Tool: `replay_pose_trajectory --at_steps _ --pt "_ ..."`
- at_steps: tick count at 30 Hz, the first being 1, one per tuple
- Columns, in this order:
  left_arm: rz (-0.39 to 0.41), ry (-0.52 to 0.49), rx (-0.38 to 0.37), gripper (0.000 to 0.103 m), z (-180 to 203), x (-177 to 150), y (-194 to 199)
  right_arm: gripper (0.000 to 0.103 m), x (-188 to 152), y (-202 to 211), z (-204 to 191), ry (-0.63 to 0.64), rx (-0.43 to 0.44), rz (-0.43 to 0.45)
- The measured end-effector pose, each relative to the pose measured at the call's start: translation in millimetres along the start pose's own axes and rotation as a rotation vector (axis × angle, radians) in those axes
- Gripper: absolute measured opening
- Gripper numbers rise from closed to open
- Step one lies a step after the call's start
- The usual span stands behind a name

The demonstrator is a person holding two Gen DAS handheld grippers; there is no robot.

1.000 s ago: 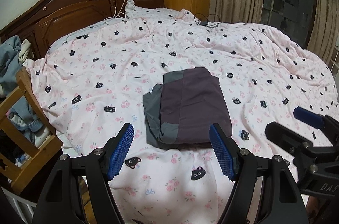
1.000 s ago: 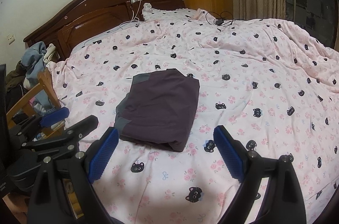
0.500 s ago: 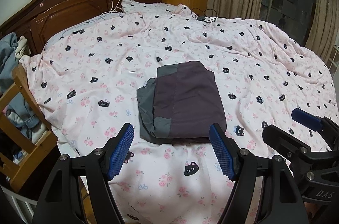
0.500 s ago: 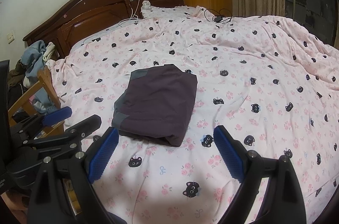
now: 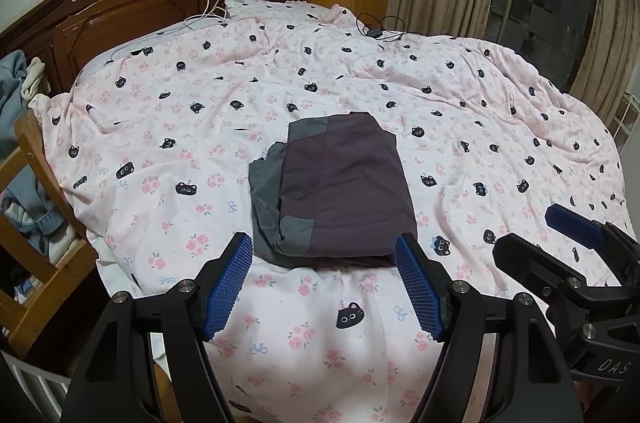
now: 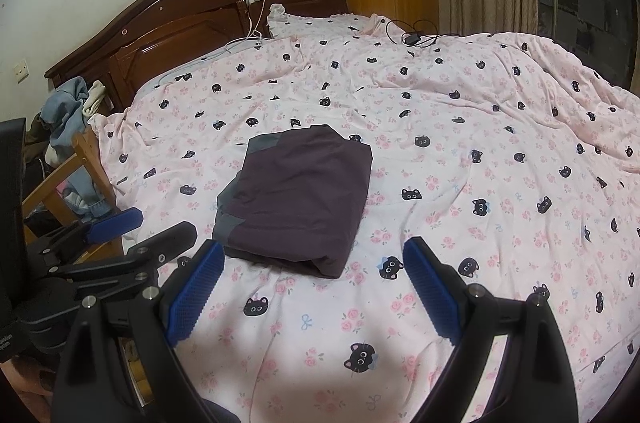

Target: Fold clothes

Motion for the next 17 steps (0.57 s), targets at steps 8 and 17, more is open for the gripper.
replay_pose_trajectory --at_steps 8,17 --pt "0.007 -0.012 0.006 0.069 4.5 -1.6 2.7 0.093 -0.7 3.2 -0.8 -0.001 -0.001 0.004" --pt "0.006 -0.015 0.022 0.069 3.7 -1.2 3.5 0.093 -1.0 4.7 -1.4 0.0 0.0 0.006"
Point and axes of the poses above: each gripper's, at about its wrist camera, not at the fingertips, and y roughly against the way its jaws point, z to its right, x to its top, the point moved 3 cm from there along -y, roughly the way its jaws point, and after that the axes turned 13 degrees about -z, right-handed, at the moved point
